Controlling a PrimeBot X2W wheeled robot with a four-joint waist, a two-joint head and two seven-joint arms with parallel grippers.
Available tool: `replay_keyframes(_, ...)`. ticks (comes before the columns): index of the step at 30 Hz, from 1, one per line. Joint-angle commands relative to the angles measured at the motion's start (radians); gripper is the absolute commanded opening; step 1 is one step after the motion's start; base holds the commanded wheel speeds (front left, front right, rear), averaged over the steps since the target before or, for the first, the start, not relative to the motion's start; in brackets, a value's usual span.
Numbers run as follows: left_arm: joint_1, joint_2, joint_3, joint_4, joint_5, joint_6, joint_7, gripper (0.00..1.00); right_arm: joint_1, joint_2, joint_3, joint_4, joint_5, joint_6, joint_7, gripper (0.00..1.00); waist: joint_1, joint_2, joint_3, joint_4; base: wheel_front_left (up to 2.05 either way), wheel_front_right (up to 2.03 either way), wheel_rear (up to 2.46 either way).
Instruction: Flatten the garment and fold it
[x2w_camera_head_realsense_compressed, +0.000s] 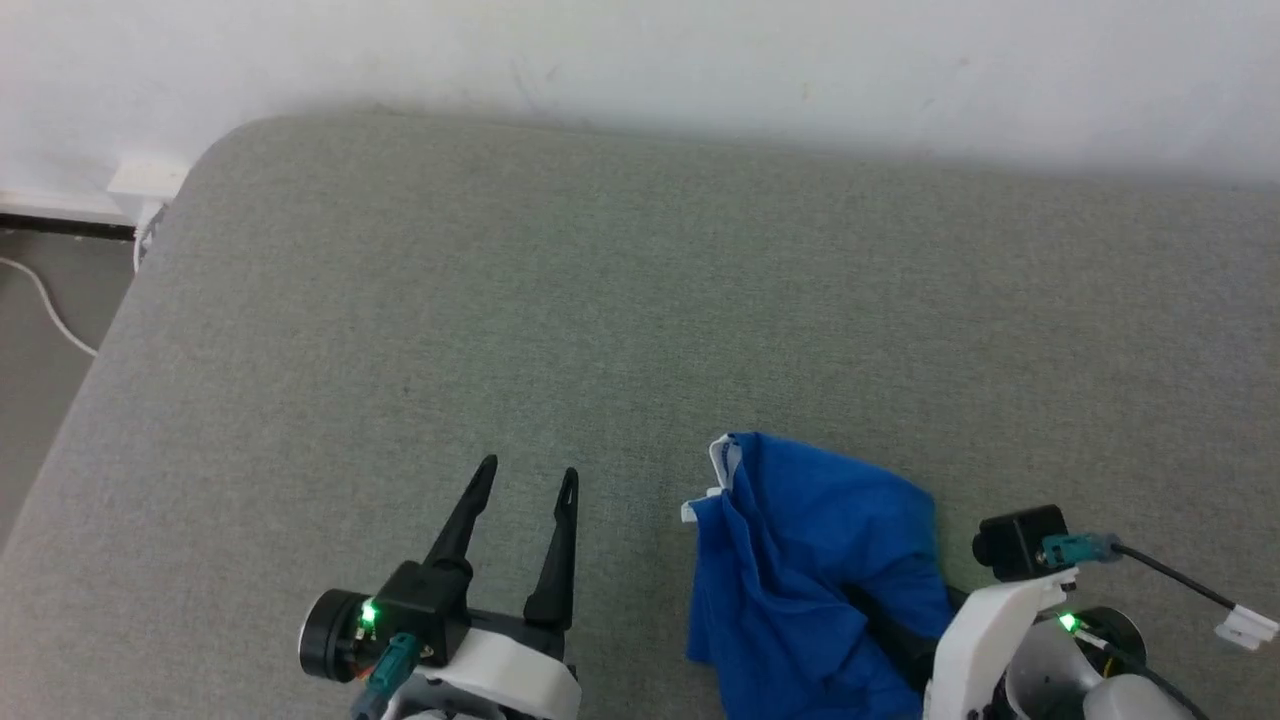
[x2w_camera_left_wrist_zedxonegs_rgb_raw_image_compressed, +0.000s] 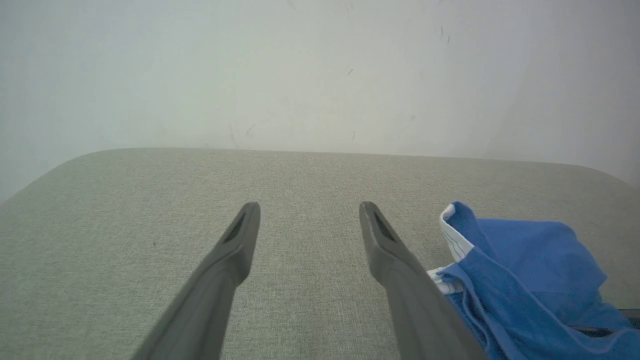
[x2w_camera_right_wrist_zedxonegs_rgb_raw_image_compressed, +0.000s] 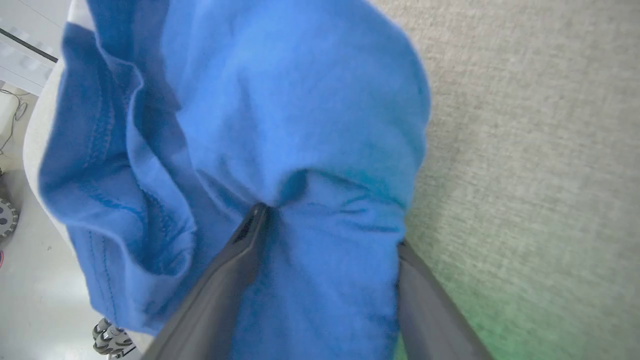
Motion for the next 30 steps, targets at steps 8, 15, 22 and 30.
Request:
replay_keyframes(8, -0.008, -0.001, -0.012, 0.022, 0.01, 0.008, -0.005, 1.0, -0.051, 0.031, 0.013, 0.081, -0.105, -0.001, -0.016, 0.0, 0.0, 0.0, -0.029, -0.008, 0.0, 0.0, 0.0)
replay_keyframes(15, -0.001, -0.001, -0.017, 0.029, 0.005, 0.024, -0.005, 1.0, -0.107, -0.057, 0.054, 0.035, -0.254, -0.001, -0.019, 0.0, 0.0, 0.0, -0.063, -0.103, 0.0, 0.0, 0.0)
replay_keyframes(22, -0.019, -0.001, -0.041, 0.02, 0.005, 0.035, -0.005, 1.0, -0.213, -0.244, 0.177, -0.044, -0.311, -0.001, 0.043, 0.0, 0.0, 0.0, -0.029, -0.254, 0.0, 0.0, 0.0)
replay_keyframes(30, -0.109, -0.001, -0.074, -0.001, 0.007, 0.041, -0.005, 1.0, -0.349, -0.461, 0.244, -0.049, -0.275, -0.001, 0.046, 0.0, 0.0, 0.0, 0.093, -0.362, 0.0, 0.0, 0.0)
